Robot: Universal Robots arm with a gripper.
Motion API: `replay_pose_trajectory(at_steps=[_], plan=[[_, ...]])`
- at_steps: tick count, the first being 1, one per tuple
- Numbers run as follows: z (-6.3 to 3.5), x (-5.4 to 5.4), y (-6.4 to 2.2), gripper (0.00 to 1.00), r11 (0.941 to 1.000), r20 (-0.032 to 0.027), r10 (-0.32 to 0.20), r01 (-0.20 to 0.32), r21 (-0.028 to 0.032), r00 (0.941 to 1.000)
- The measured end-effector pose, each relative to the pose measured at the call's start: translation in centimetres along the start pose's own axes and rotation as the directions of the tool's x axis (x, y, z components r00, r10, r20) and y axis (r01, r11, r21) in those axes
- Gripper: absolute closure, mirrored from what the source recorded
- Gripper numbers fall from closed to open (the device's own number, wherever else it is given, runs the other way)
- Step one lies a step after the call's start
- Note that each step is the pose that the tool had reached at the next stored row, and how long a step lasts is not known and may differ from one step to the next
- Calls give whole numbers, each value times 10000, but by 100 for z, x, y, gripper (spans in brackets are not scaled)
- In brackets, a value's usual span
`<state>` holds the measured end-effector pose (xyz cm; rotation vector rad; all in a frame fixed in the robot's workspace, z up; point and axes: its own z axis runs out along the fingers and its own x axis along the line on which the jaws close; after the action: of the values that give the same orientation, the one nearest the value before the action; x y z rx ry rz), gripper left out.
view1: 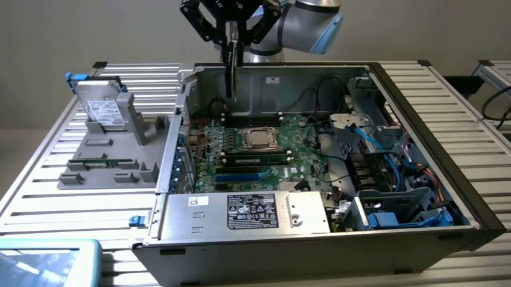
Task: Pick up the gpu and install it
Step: 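Pick up the gpu and move the gpu toward the slot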
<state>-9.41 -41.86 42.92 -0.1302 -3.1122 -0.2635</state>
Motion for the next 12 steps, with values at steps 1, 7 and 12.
replay_pose_trajectory(at_steps=[1,7,12], plan=[[16,-50,-3,71,10000,1,0,0,-1,10000],[147,-415,-32,71,10000,0,-1,1,-1,10000],[222,-646,-55,71,10000,0,-1,1,0,10000]])
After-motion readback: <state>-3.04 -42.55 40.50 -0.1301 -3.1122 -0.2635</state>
